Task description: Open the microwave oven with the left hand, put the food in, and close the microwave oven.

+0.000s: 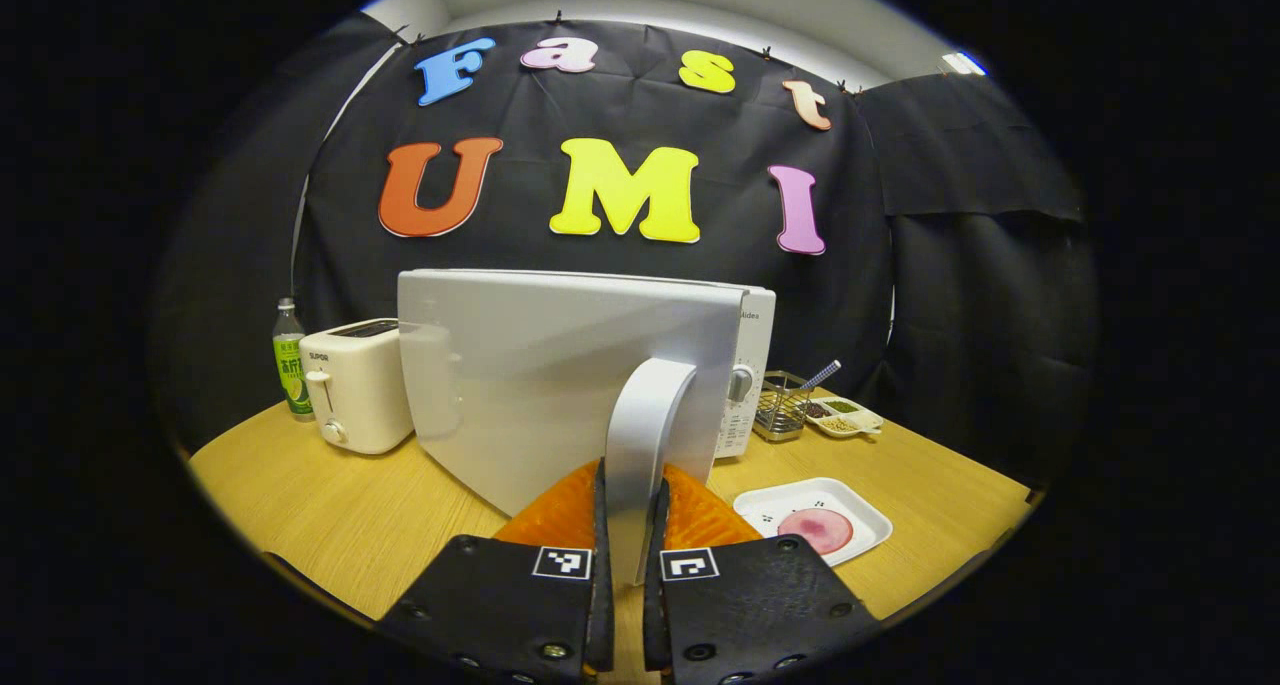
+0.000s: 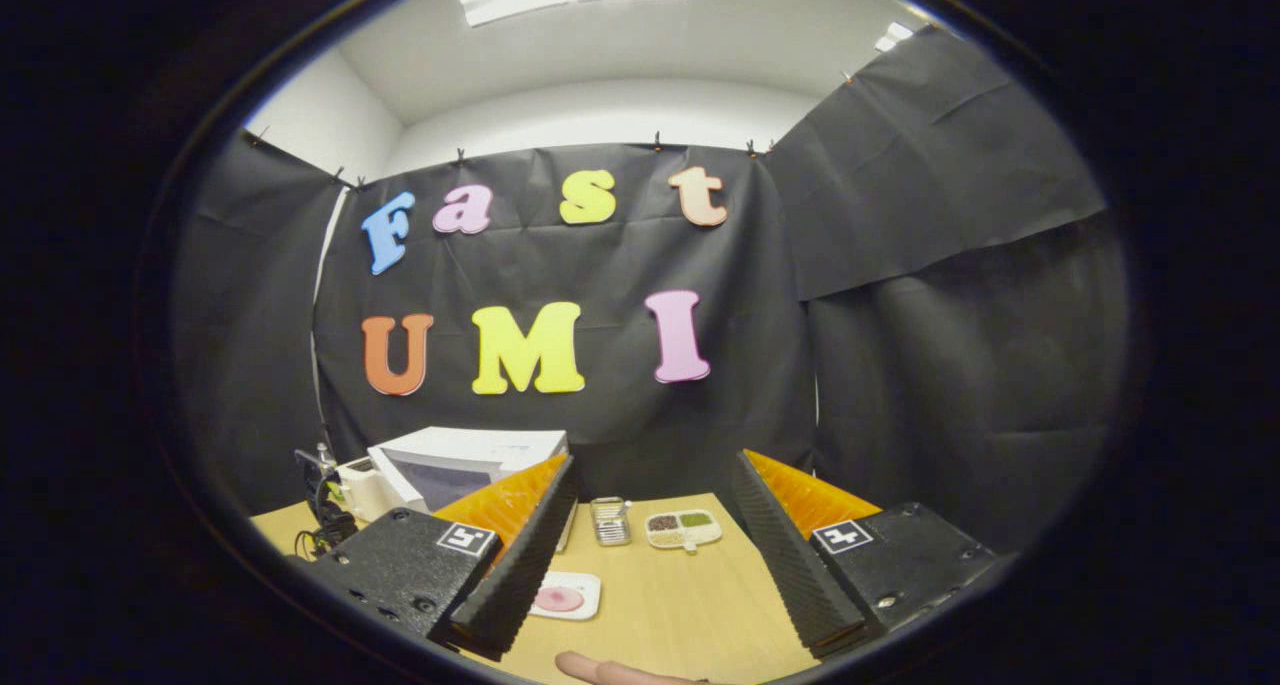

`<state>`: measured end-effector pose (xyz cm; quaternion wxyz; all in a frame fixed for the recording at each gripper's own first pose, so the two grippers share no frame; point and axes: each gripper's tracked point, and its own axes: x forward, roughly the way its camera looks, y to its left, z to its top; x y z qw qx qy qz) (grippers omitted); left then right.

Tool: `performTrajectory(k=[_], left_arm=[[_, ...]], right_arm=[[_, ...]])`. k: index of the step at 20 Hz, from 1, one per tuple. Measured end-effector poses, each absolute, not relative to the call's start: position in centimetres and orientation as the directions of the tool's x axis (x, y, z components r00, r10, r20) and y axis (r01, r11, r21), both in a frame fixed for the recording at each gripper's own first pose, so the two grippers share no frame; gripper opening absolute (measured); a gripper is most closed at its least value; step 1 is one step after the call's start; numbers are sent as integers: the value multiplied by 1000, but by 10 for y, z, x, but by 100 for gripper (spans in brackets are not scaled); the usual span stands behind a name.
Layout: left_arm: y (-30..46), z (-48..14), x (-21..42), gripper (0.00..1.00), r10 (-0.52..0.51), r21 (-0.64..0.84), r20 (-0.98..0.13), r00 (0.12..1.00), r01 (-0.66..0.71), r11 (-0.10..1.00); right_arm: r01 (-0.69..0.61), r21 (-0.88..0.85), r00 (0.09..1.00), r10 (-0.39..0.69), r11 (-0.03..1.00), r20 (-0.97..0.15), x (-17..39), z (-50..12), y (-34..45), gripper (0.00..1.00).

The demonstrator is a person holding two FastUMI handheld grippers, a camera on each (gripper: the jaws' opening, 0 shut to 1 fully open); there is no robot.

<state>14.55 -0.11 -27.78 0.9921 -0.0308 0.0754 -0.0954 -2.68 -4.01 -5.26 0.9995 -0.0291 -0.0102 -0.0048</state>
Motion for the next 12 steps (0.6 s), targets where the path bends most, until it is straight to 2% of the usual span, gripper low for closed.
performTrajectory(k=[3, 4, 9, 10, 12], left_arm=[[23, -279, 129, 11, -166, -73, -141, 976, 157, 985], [31, -277, 120, 16, -162, -76, -143, 976, 152, 985], [81, -288, 88, 19, -124, -32, -189, 974, 120, 992], [95, -293, 77, 25, -94, -12, -207, 974, 93, 996], [119, -286, 54, 67, -50, 35, -190, 981, 58, 998]], right_arm=[[-8, -71, 1000, 9, 997, 17, -30, -55, -23, 100], [-12, -74, 1000, 14, 997, 14, -31, -56, -18, 100], [-27, -89, 1000, 27, 996, 2, -32, -62, -1, 100], [-30, -94, 1000, 30, 995, -2, -31, -63, 2, 100], [-36, -105, 999, 35, 994, -12, -27, -68, 7, 100]])
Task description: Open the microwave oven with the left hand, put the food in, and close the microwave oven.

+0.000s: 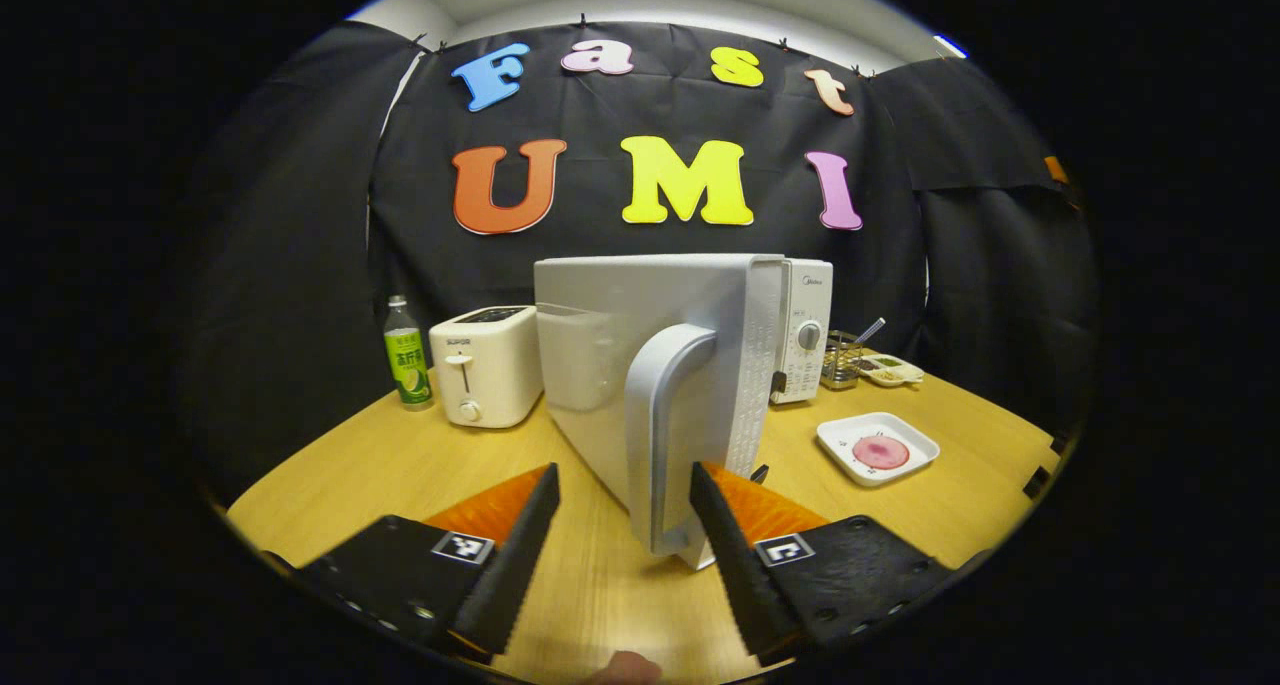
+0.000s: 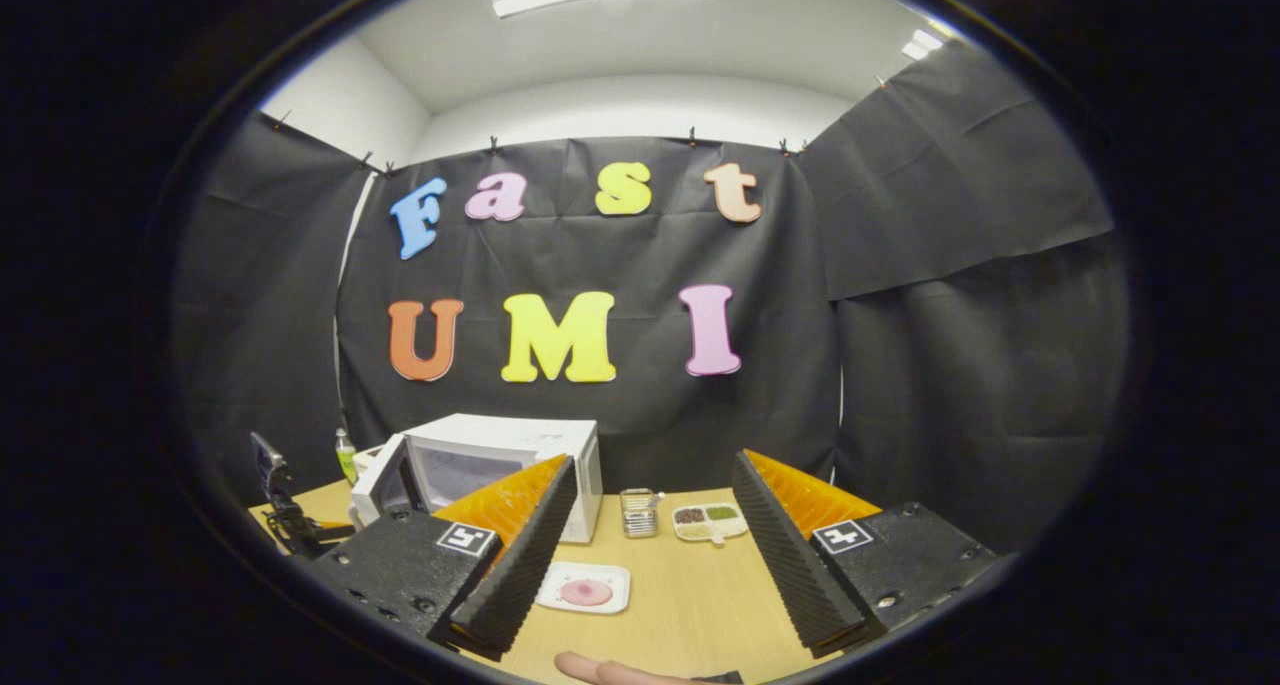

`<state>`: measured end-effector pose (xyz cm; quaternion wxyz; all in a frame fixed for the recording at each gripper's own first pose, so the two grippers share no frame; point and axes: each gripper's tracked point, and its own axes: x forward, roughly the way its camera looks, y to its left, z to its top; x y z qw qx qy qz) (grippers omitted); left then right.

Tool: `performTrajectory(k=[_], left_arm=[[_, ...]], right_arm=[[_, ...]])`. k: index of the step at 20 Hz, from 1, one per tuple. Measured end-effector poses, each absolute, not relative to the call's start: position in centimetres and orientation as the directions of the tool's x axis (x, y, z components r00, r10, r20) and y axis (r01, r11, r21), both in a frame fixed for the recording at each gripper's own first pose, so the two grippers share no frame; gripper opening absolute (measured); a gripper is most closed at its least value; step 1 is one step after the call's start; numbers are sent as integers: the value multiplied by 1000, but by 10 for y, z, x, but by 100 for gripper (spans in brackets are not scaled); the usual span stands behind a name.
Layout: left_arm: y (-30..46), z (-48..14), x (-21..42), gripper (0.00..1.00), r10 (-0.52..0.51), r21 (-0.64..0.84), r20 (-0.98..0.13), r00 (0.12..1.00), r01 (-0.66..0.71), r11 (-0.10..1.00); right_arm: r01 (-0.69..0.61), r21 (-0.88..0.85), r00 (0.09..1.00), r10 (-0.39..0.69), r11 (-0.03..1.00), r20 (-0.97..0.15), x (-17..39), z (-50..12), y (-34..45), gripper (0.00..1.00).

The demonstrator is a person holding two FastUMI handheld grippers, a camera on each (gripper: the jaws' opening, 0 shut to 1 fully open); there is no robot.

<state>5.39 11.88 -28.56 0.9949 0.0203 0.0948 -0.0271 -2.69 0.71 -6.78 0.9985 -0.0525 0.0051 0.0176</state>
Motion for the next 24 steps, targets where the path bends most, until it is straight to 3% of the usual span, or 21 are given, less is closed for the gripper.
performTrajectory(k=[2, 5, 6, 8, 9, 11, 12, 13, 14, 15, 17, 18, 19, 24], left_arm=[[132, -271, 36, 96, -25, 68, -151, 988, 36, 997], [146, -248, 12, 96, 17, 77, -133, 991, -7, 997], [148, -242, 5, 96, 34, 83, -138, 990, -22, 996], [158, -225, -9, 96, 82, 104, -135, 987, -68, 992], [161, -217, -13, 96, 98, 99, -132, 986, -85, 991], [162, -201, -19, 97, 113, 59, -132, 985, -106, 993], [162, -193, -22, 97, 119, 41, -127, 985, -114, 993], [163, -183, -24, 97, 128, 30, -117, 985, -125, 992], [164, -173, -25, 97, 137, 23, -104, 985, -135, 991], [162, -165, -26, 96, 137, 12, -97, 986, -136, 991], [158, -148, -28, 97, 130, -5, -80, 988, -131, 991], [159, -141, -27, 97, 136, -7, -68, 988, -137, 991], [158, -133, -26, 97, 139, -3, -63, 988, -140, 990], [147, -94, -22, 96, 150, -4, 2, 989, -150, 989]], right_arm=[[-35, -117, 999, 32, 993, -28, -18, -72, 9, 100], [-28, -129, 998, 20, 991, -64, 1, -81, 7, 100], [-25, -135, 997, 16, 990, -73, 9, -83, 6, 91], [-24, -146, 995, 10, 989, -101, 26, -91, 4, 91], [-29, -151, 992, 10, 988, -127, 34, -98, 4, 100], [-44, -159, 981, 13, 986, -193, 52, -115, 5, 100], [-56, -162, 973, 18, 985, -229, 61, -124, 7, 91], [-66, -167, 963, 19, 984, -267, 71, -134, 7, 92], [-82, -175, 952, 25, 981, -304, 80, -144, 8, 100], [-95, -183, 938, 27, 979, -344, 90, -156, 8, 100], [-133, -183, 894, 38, 974, -446, 107, -185, 10, 100], [-157, -171, 863, 52, 973, -502, 114, -200, 13, 92], [-180, -156, 826, 63, 971, -560, 119, -221, 13, 100], [-243, -73, 597, 90, 967, -797, 133, -302, 17, 100]])
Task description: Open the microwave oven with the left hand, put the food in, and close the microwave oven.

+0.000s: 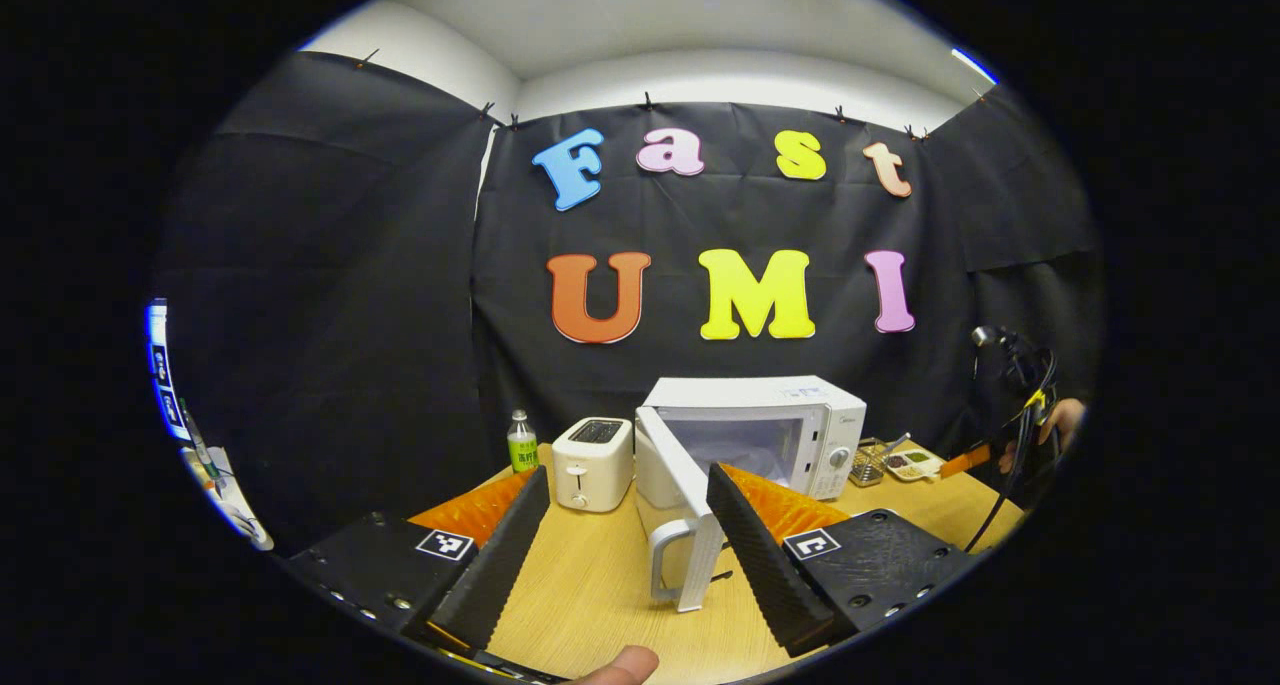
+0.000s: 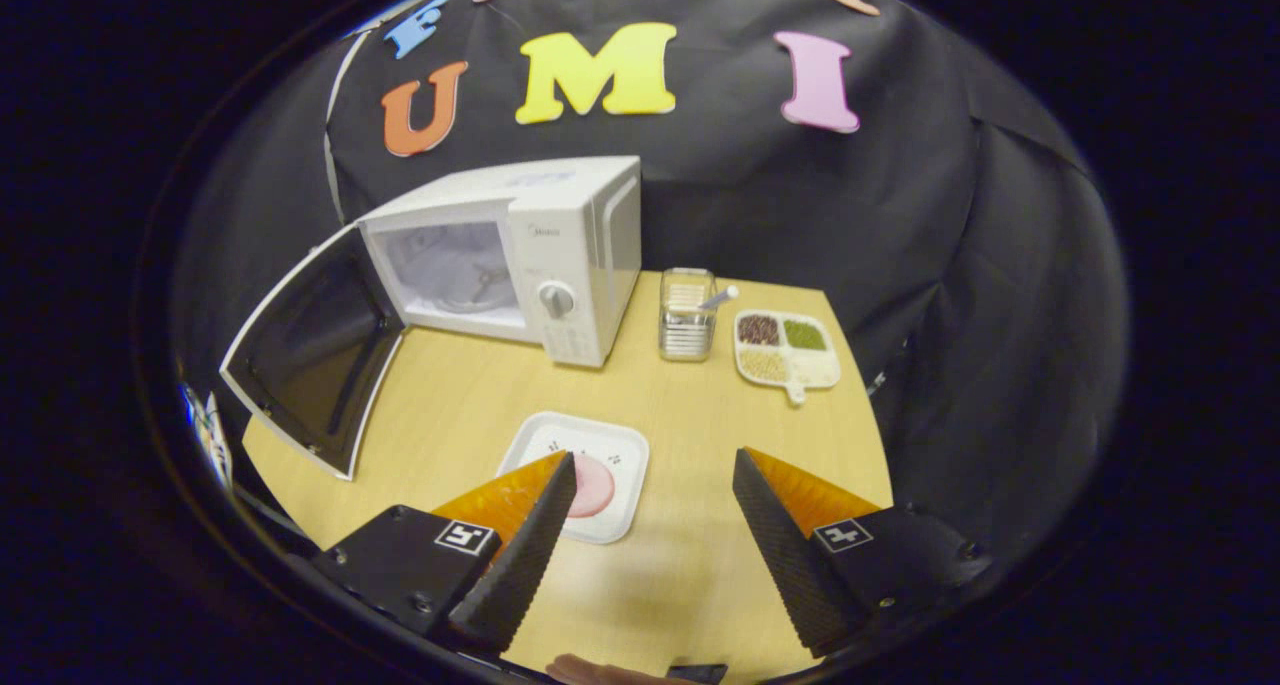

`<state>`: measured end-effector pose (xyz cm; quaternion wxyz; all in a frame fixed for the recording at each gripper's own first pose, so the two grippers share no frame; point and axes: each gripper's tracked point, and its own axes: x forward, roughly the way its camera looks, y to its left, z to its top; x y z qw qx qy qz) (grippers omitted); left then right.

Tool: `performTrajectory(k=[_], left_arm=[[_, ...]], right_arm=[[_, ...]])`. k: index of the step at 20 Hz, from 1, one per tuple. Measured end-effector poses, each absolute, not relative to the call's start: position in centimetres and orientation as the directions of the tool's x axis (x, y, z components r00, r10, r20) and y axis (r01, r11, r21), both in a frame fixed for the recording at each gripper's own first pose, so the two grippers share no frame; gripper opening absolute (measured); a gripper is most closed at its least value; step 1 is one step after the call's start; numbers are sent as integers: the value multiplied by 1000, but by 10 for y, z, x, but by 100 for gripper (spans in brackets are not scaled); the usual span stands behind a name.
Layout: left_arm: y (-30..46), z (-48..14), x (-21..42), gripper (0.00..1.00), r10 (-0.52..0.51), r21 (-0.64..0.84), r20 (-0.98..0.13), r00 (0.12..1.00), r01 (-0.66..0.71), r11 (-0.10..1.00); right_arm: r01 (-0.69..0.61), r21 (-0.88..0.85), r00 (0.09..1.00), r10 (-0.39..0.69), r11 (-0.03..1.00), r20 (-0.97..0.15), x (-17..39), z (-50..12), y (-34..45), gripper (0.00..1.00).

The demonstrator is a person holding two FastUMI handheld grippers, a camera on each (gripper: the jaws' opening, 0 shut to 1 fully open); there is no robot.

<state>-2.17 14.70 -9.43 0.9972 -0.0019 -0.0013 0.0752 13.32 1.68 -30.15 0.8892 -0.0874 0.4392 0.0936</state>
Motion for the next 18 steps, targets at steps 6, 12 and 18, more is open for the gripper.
performTrajectory(k=[6, 12, 18], left_arm=[[115, -71, -16, 95, 76, -40, 71, 995, -73, 997], [109, -58, -15, 95, 62, -40, 86, 994, -58, 998], [122, -68, -14, 95, 102, -29, 58, 993, -100, 995]], right_arm=[[-210, 45, 335, 115, 977, -935, 144, -379, 18, 92], [-157, 129, 192, 159, 979, -969, 154, -423, 20, 76], [-114, 194, 72, 203, 974, -977, 162, -448, 22, 46]])
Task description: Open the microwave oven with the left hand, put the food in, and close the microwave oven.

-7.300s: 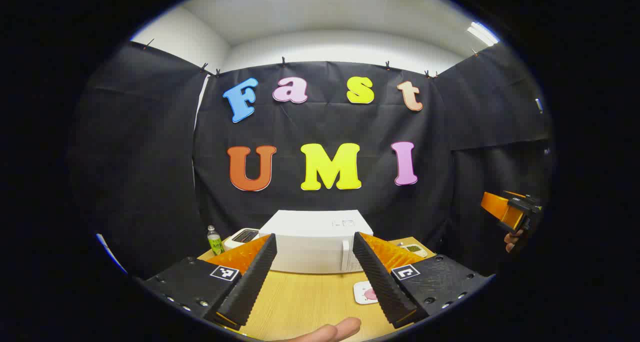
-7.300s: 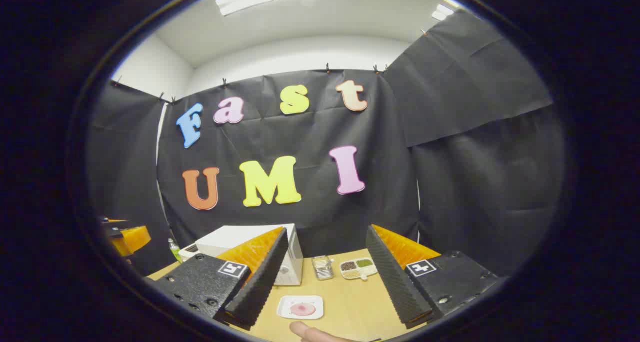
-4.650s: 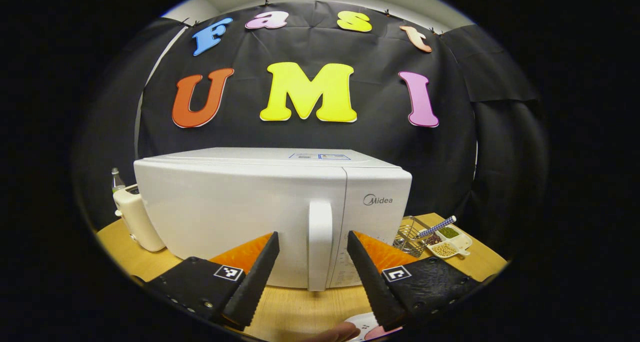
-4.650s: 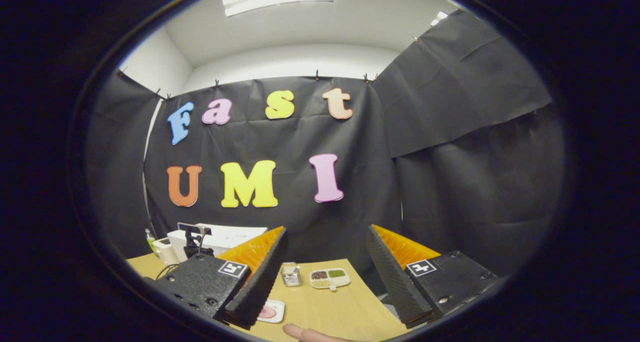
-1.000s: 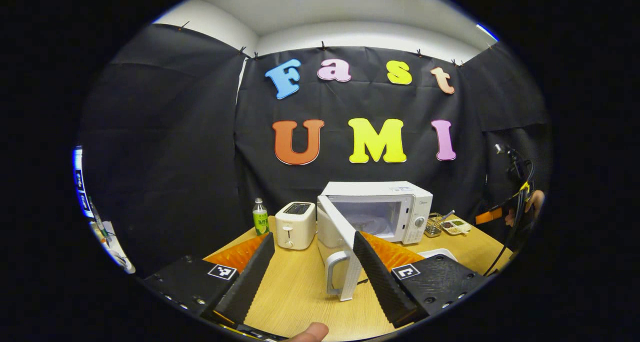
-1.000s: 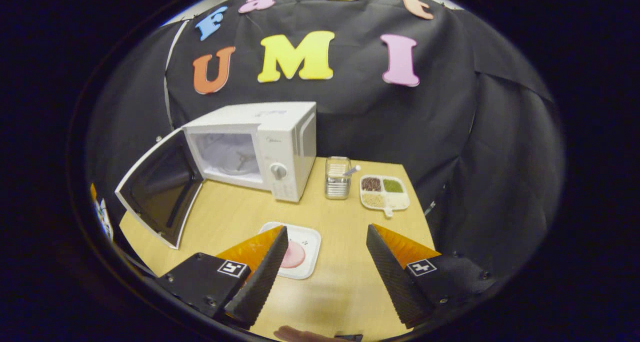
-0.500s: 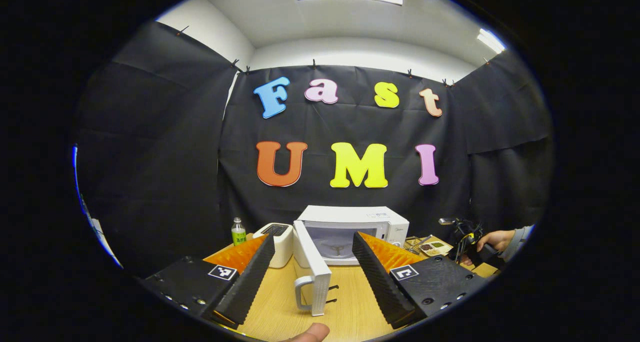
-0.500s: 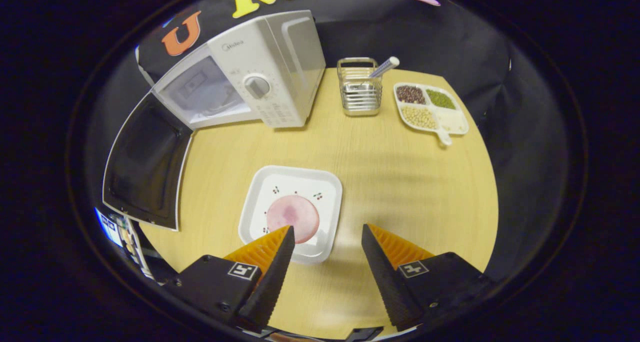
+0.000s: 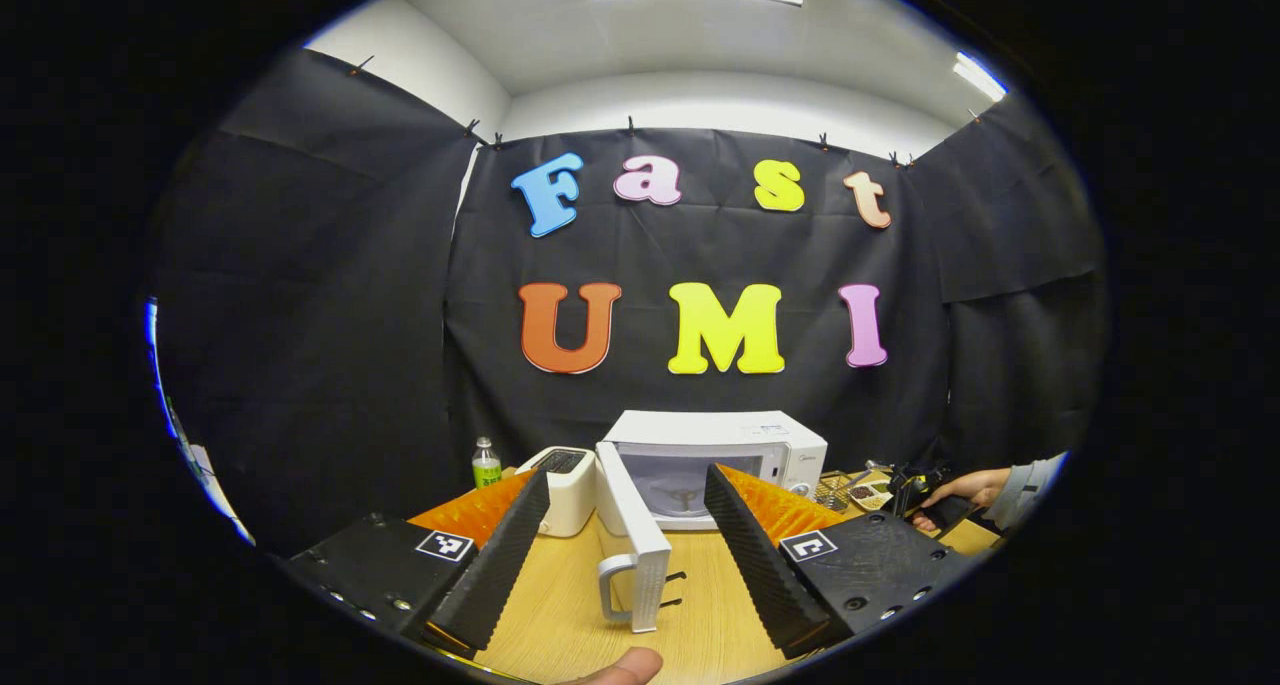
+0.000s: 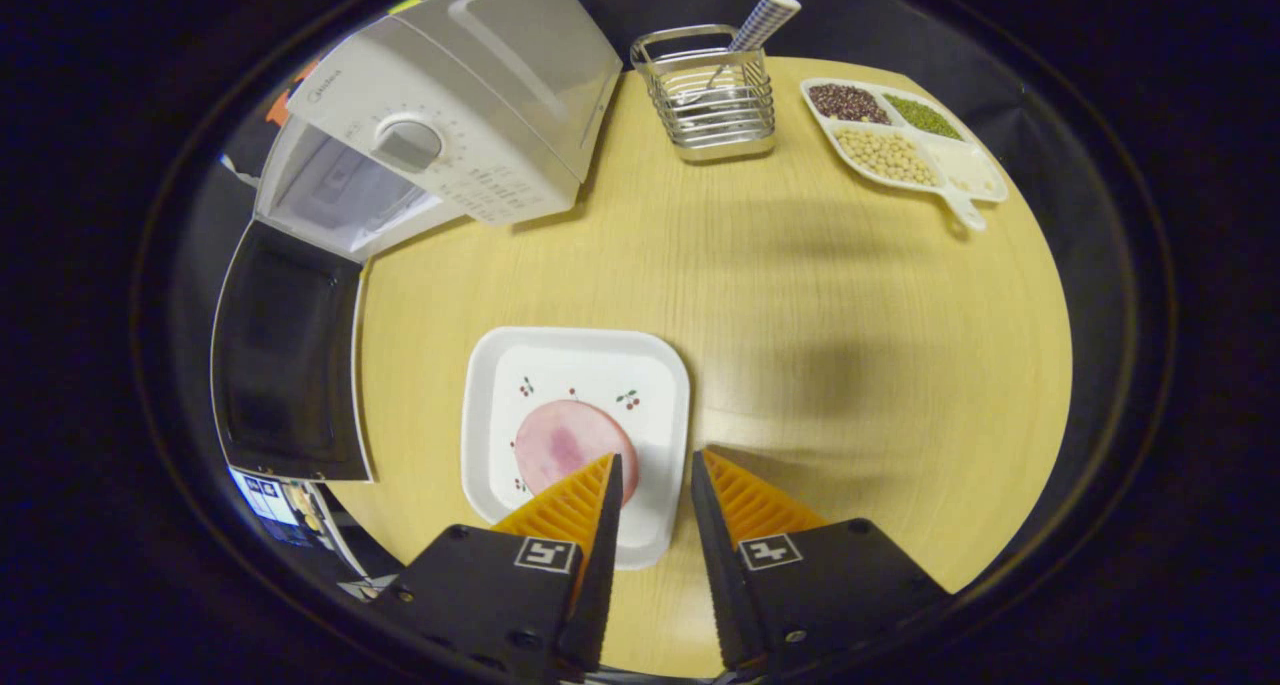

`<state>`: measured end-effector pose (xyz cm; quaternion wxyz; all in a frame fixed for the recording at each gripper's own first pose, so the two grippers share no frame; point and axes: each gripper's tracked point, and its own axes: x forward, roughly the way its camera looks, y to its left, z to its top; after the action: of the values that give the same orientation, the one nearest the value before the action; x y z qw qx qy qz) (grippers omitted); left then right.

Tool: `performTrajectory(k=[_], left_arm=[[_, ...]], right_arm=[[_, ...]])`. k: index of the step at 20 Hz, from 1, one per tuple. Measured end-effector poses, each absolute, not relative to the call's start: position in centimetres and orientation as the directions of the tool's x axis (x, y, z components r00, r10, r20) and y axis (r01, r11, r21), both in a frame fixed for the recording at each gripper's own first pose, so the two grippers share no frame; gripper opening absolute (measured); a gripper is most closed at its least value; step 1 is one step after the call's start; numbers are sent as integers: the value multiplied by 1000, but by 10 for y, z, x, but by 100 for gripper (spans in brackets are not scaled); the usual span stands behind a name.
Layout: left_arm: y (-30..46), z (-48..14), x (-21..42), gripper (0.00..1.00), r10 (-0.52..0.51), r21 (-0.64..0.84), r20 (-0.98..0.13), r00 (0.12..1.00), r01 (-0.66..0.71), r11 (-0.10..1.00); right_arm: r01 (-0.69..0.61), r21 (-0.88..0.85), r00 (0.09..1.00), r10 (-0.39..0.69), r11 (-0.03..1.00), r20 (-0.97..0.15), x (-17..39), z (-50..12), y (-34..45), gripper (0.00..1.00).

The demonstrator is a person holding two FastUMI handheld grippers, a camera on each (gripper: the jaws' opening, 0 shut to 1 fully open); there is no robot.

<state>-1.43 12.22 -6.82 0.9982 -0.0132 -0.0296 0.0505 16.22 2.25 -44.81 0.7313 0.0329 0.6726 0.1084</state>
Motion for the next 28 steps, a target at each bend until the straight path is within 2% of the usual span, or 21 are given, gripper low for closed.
performTrajectory(k=[1, 2, 3, 4, 5, 9, 10, 11, 16, 22, 25, 28], left_arm=[[124, -69, -14, 95, 108, -32, 54, 993, -106, 994], [125, -70, -13, 95, 114, -35, 51, 992, -113, 993], [125, -70, -13, 95, 118, -32, 49, 992, -117, 993], [125, -71, -14, 95, 121, -29, 49, 991, -120, 992], [124, -71, -15, 95, 121, -26, 50, 991, -120, 992], [120, -66, -19, 95, 117, -27, 70, 991, -116, 993], [119, -67, -20, 95, 118, -29, 69, 991, -117, 993], [119, -67, -21, 95, 120, -29, 67, 990, -118, 993], [117, -71, -32, 95, 108, -28, 80, 991, -106, 994], [120, -68, -42, 95, 60, -45, 104, 993, -55, 997], [123, -72, -42, 95, 47, -54, 101, 994, -42, 998], [140, -83, -43, 95, 83, -54, 67, 994, -79, 995]], right_arm=[[-97, 208, 31, 212, 973, -977, 162, -453, 17, 25], [-90, 240, 12, 242, 967, -970, 169, -455, 19, 10], [-129, 265, -25, 264, 956, -964, 169, -455, 18, 0], [-143, 293, -60, 288, 945, -956, 170, -459, 16, 4], [-100, 313, -72, 307, 945, -949, 172, -458, 18, 4], [-66, 391, -67, 387, 918, -920, 170, -456, 17, 4], [-55, 420, -52, 417, 906, -907, 170, -455, 16, 0], [-21, 447, -43, 446, 894, -894, 169, -453, 16, 4], [74, 540, 37, 539, 839, -842, 159, -444, 13, 4], [147, 626, 183, 601, 766, -778, 145, -406, 32, 4], [168, 630, 244, 587, 759, -772, 138, -401, 46, 4], [218, 620, 281, 560, 754, -779, 132, -402, 64, 4]])
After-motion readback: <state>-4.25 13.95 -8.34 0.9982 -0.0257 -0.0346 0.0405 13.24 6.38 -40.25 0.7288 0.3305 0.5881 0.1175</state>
